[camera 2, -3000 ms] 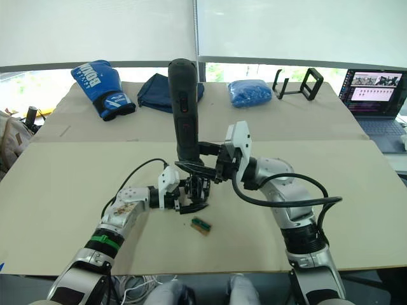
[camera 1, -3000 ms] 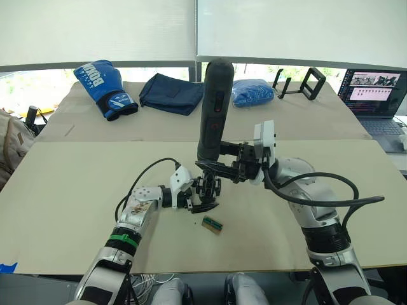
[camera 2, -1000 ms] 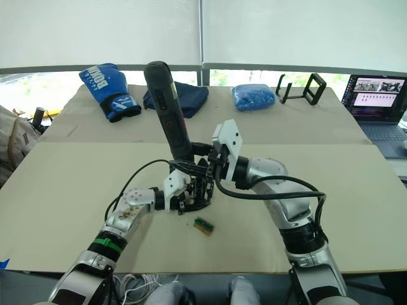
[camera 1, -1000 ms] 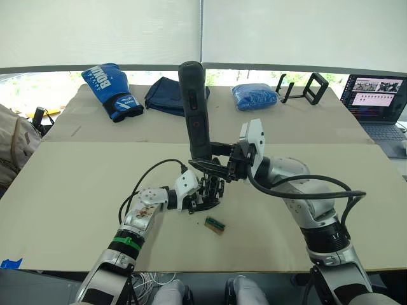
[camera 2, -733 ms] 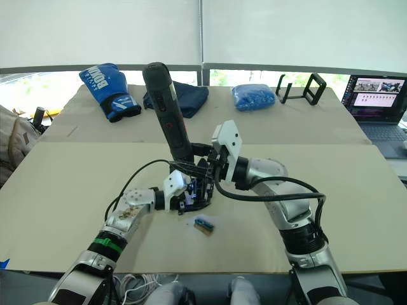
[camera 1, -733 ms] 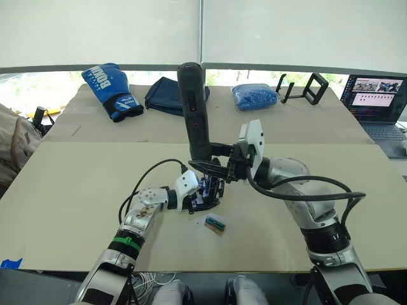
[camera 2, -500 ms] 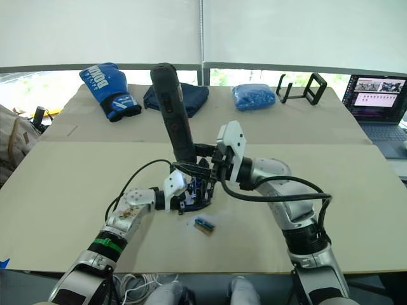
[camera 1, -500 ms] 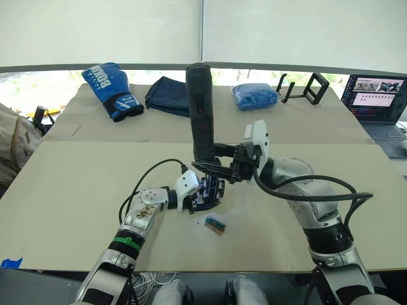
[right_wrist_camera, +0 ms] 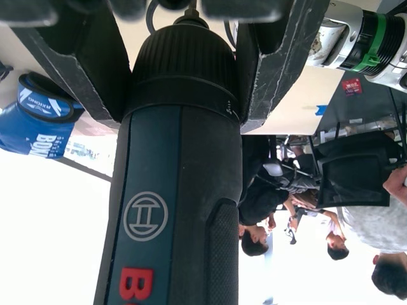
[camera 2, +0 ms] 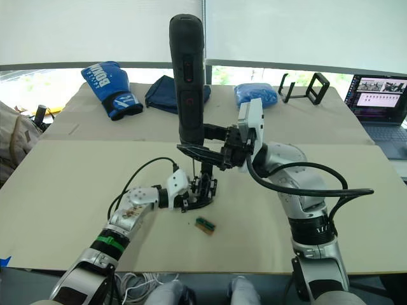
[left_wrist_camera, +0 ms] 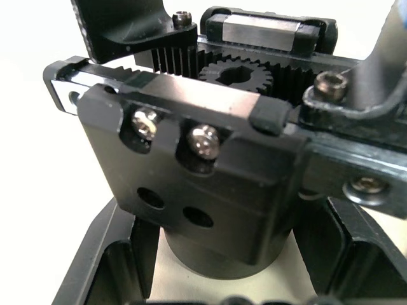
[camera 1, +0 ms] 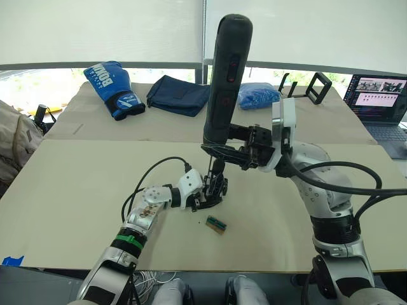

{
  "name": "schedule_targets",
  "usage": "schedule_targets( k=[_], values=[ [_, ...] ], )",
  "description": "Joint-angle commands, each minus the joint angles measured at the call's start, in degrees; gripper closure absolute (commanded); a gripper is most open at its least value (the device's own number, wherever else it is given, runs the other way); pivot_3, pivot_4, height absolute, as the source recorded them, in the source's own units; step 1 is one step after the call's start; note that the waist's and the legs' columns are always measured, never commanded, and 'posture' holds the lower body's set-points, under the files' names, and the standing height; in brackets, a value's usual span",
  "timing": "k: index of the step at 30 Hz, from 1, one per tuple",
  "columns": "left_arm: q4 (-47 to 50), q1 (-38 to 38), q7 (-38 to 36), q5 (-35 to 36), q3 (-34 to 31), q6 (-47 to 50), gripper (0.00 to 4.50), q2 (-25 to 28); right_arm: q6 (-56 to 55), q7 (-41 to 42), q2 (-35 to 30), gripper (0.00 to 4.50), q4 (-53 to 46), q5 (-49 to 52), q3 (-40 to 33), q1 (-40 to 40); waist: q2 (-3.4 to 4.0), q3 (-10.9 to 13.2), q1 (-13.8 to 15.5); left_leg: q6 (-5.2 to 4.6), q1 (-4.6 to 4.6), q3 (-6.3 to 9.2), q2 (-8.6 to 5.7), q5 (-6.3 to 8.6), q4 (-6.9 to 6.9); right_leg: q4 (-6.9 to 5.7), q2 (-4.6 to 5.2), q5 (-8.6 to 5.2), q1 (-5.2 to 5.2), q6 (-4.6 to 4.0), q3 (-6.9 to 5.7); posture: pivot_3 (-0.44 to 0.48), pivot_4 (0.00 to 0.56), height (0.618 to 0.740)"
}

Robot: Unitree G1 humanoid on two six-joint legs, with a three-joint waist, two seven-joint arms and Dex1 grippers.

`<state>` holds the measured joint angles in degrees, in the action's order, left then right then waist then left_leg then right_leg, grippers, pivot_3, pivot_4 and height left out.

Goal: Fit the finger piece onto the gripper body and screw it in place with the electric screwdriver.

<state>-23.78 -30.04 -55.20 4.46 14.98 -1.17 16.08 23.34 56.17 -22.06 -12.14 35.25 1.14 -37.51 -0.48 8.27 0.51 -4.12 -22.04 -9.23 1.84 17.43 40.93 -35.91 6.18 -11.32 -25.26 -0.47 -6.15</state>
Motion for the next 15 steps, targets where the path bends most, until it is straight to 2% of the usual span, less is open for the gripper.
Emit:
schedule_targets(
  k=[1, 2, 4, 7, 11, 15],
  values=[
    [-2.63, -0.23, 2.15, -2.93, 0.98, 1.2, 2.09, 0.32, -2.46, 0.18, -0.73, 2.56, -3.11, 2.92, -4.25, -1.03, 0.0, 0.0, 0.05, 0.0, 0.0, 0.0, 0.0, 0.0, 0.0, 0.0, 0.0, 0.0, 0.0, 0.0, 0.0, 0.0, 0.15, 0.74],
    [-2.65, -0.23, 2.13, -2.33, 0.66, 1.86, 2.09, 0.17, -2.44, 0.17, -0.89, 2.56, -3.59, 3.49, -4.86, -1.1, 0.0, 0.0, 0.08, 0.0, -0.02, 0.0, 0.0, 0.0, 0.0, 0.0, 0.01, 0.0, 0.0, 0.0, -0.01, 0.0, 0.15, 0.74],
    [-2.68, -0.16, 2.24, -1.74, 0.21, 2.29, 1.07, 0.13, -2.29, -0.02, -1.19, 2.56, -4.61, 4.57, -5.97, -1.25, 0.0, 0.0, 0.06, -0.01, -0.02, 0.01, -0.01, 0.0, 0.0, 0.01, 0.02, 0.0, 0.0, 0.0, -0.01, 0.0, 0.15, 0.74],
    [-2.68, 0.01, 2.51, -1.65, -0.2, 1.85, 0.03, 0.38, -1.86, -0.48, -1.63, 2.56, -5.74, 5.76, -7.25, -1.31, 0.0, 0.0, -0.06, -0.01, 0.0, 0.02, 0.0, 0.0, -0.02, 0.01, 0.01, 0.0, -0.01, 0.0, -0.01, 0.0, 0.15, 0.74],
    [-1.57, 1.45, 2.38, -1.11, -0.9, 1.29, 0.03, 1.33, -1.15, -1.1, -2.96, 2.56, -7.07, 7.21, -9.04, -0.59, 0.0, 0.0, -0.14, 0.01, 0.01, 0.04, 0.02, -0.01, -0.05, 0.0, 0.04, 0.0, -0.02, 0.0, 0.0, 0.0, 0.15, 0.74],
    [2.75, 4.55, 0.21, 0.84, -2.49, 1.59, 0.03, 4.43, -0.07, -1.56, -6.01, 2.56, -8.52, 8.76, -11.77, 1.92, -0.01, 0.0, -0.63, 0.01, 0.01, 0.05, 0.03, -0.01, -0.1, 0.04, 0.2, 0.0, -0.03, 0.0, 0.0, 0.0, 0.15, 0.74]
  ],
)
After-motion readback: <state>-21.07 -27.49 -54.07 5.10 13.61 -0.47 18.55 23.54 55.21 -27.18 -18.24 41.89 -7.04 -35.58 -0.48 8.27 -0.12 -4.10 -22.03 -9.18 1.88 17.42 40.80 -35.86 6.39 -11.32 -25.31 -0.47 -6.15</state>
